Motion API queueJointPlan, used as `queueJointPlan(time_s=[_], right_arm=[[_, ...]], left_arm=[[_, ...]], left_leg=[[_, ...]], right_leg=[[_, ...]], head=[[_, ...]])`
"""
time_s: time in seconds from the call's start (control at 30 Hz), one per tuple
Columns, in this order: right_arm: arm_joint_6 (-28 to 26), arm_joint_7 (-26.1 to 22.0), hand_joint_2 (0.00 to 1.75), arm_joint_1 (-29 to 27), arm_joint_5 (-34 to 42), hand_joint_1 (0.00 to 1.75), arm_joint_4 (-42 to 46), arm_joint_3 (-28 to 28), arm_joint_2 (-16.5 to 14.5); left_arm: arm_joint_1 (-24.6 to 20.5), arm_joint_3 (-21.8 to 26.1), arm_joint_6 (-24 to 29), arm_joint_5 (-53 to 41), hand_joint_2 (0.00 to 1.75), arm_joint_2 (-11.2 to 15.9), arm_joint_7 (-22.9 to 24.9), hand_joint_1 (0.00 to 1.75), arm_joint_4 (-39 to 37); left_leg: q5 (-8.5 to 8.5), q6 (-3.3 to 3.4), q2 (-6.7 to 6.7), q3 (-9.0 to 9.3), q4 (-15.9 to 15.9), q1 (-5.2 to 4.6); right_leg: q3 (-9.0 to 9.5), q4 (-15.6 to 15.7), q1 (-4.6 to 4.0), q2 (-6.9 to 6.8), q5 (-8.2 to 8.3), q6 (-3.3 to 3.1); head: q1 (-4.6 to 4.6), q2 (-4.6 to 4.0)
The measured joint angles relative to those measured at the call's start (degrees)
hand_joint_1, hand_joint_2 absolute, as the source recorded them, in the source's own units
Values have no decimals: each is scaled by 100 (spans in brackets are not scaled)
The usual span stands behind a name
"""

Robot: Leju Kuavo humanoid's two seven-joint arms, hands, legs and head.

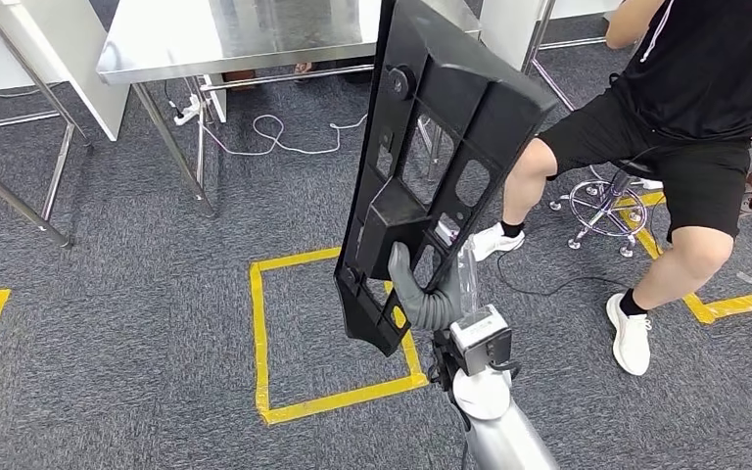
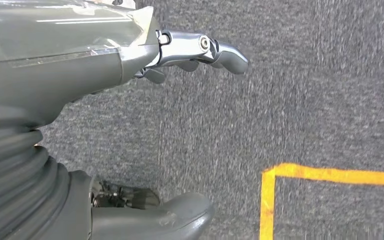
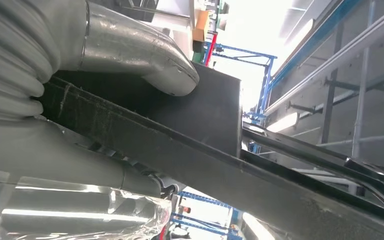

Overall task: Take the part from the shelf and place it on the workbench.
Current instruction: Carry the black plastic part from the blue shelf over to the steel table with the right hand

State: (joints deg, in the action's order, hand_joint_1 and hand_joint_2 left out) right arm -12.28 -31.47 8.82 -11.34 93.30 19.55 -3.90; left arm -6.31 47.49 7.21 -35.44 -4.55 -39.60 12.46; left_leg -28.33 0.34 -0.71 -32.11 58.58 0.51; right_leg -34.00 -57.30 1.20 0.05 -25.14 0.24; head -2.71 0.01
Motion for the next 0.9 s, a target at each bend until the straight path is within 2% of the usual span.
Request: queueJointPlan(time_s=[0.03, 0.1, 0.13, 0.17, 0.2, 0.3, 0.37, 0.43, 0.5, 0.53, 0.57, 0.6, 0.67, 0.7, 0.73, 0.77, 0.83, 0.87, 0.9], right_arm=[[-1, -1, 175, 1, -1, 175, 4, 1, -2], [-1, -2, 175, 0, -2, 175, 8, 2, -4], [-1, -2, 175, -2, -2, 175, 8, 2, -4], [-1, -2, 175, -5, -1, 175, 8, 2, -3], [-1, -2, 175, -7, -1, 175, 8, 2, -3], [-1, -2, 175, -7, 0, 175, 8, 2, -3], [9, -1, 175, -8, 8, 175, 8, 2, -4], [100, 5, 175, -10, 80, 175, 10, 3, -19], [234, 31, 175, -13, 186, 175, 23, 8, -43], [285, 52, 175, -10, 223, 175, 32, 9, -49], [334, 79, 175, -7, 261, 175, 40, 11, -51], [383, 113, 175, -4, 291, 175, 43, 11, -48], [458, 172, 175, -6, 320, 175, 16, 11, -33], [487, 192, 175, -9, 325, 175, -9, 10, -22], [509, 202, 175, -8, 326, 175, -34, 10, -13], [530, 203, 175, -4, 326, 175, -56, 10, -7], [566, 202, 175, 14, 321, 175, -79, 10, -2], [588, 202, 175, 26, 317, 175, -85, 10, -1], [603, 201, 175, 35, 314, 175, -91, 10, -1]], left_arm=[[-1, -1, 0, -1, 175, 0, -1, 0, 1], [4, -1, 0, -3, 175, 1, -2, 0, 2], [10, 0, 0, -3, 175, 3, -1, 0, 2], [15, 1, 0, -3, 175, 4, -1, 0, 2], [18, 1, 0, -3, 175, 4, -1, 0, 2], [20, 1, 0, -3, 175, 4, -1, 0, 2], [20, 1, 0, -4, 175, 5, 1, 0, 2], [16, 1, -4, -13, 175, 19, 9, 0, 2], [14, 1, -30, -24, 175, 39, 17, 0, 2], [14, 1, -60, -27, 175, 43, 19, 0, 3], [14, 1, -108, -27, 175, 45, 24, 0, 3], [13, 1, -186, -25, 175, 47, 42, 0, 4], [11, 2, -419, -19, 175, 63, 140, 0, 3], [13, 2, -564, -16, 175, 74, 209, 0, 3], [16, 3, -718, -15, 175, 85, 280, 0, 2], [18, 2, -885, -14, 175, 97, 345, 0, 1], [21, 2, -1253, -10, 175, 123, 454, 0, -1], [22, 2, -1425, -6, 175, 143, 499, 0, -1], [24, 3, -1557, -2, 175, 164, 534, 0, -1]], left_leg=[[-130, -35, 14, -115, 250, 11], [-447, -87, 33, -512, 1000, 23], [-550, -102, 36, -722, 1344, 27], [-592, -109, 39, -863, 1555, 28], [-592, -111, 40, -940, 1654, 29], [-569, -110, 42, -962, 1666, 29], [-392, -99, 47, -906, 1470, 30], [73, -33, 53, -567, 643, 14], [356, 100, 46, -227, -86, -14], [333, 162, 41, -172, -167, -26], [336, 212, 39, -131, -206, -21], [331, 245, 40, -99, -227, -16], [300, 288, 39, -71, -228, -27], [281, 294, 33, -57, -226, -32], [260, 292, 23, -36, -224, -35], [234, 281, 9, -1, -222, -36], [164, 240, -14, 75, -211, -49], [125, 212, -25, 104, -200, -62], [92, 184, -30, 117, -190, -73]], right_leg=[[27, 7, 13, -1, -12, -35], [65, 5, 6, -5, -49, -86], [81, 5, 1, -5, -65, -102], [91, 4, -1, -4, -77, -111], [98, 4, -1, -3, -85, -115], [103, 4, -1, -2, -92, -113], [129, 4, -1, 1, -109, -111], [202, 5, -14, 8, -170, -68], [259, 7, -51, 7, -254, 43], [225, -76, -67, 3, -320, 85], [133, -268, -70, 1, -416, 94], [-44, -601, -67, 0, -549, 74], [-518, -1409, -61, 1, -801, 48], [-693, -1651, -60, 0, -830, 66], [-754, -1672, -60, 0, -762, 105], [-685, -1442, -59, -1, -598, 154], [-332, -613, -57, -2, -192, 221], [-177, -273, -55, -3, -49, 215], [-89, -85, -57, -3, 19, 185]], head=[[2, 0], [4, -1], [4, -1], [4, -1], [4, -1], [4, -1], [4, -1], [2, -1], [-3, -1], [-5, -1], [-7, -1], [-8, -1], [-11, -1], [-11, -1], [-12, -1], [-12, -1], [-15, -1], [-15, -1], [-12, -1]])
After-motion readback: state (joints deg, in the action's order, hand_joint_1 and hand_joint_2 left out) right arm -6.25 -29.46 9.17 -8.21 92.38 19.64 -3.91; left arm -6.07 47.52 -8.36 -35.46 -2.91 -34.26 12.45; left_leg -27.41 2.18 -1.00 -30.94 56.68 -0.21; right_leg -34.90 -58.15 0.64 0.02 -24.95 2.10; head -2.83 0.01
